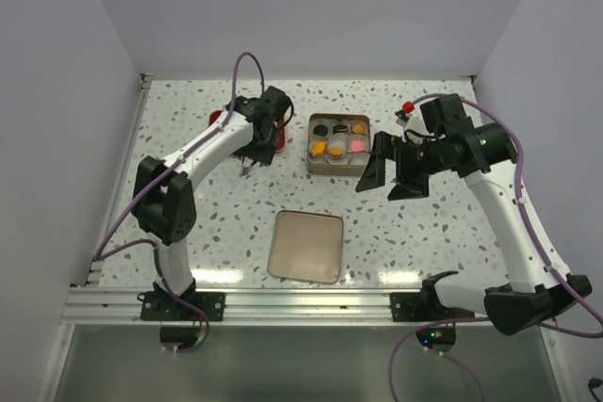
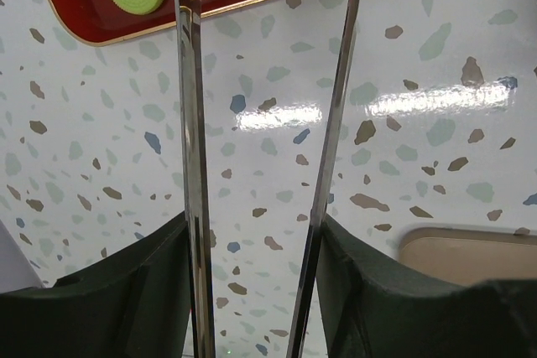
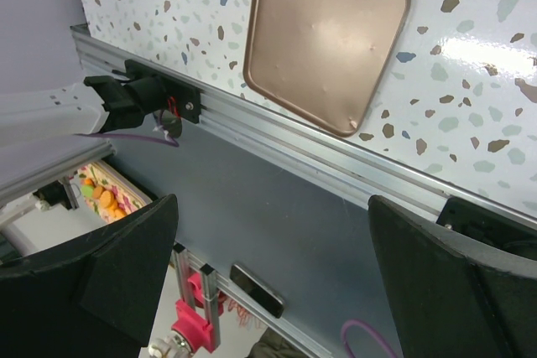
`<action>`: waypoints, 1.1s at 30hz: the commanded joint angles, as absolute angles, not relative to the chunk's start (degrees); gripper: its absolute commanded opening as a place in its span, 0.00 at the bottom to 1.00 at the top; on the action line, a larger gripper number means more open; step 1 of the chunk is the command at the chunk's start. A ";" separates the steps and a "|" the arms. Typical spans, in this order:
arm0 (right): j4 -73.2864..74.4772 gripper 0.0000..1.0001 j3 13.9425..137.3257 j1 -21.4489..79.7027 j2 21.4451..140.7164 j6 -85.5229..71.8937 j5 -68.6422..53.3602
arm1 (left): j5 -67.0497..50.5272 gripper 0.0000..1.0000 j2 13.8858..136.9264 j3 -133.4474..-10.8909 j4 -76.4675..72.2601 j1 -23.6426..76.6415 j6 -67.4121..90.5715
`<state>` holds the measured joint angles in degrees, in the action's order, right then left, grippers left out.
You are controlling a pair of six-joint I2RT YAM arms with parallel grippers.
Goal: Pack the cookies
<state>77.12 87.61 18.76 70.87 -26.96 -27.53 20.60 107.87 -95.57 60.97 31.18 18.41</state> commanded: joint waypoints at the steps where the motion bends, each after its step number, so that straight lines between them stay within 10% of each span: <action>1: 76.64 0.99 87.89 19.07 70.14 -26.28 -27.33 | 20.83 0.59 105.47 -94.92 61.08 29.88 18.02; 33: 76.99 0.99 88.33 19.25 70.40 -26.19 -27.07 | 19.07 0.41 109.60 -101.24 62.40 28.30 17.84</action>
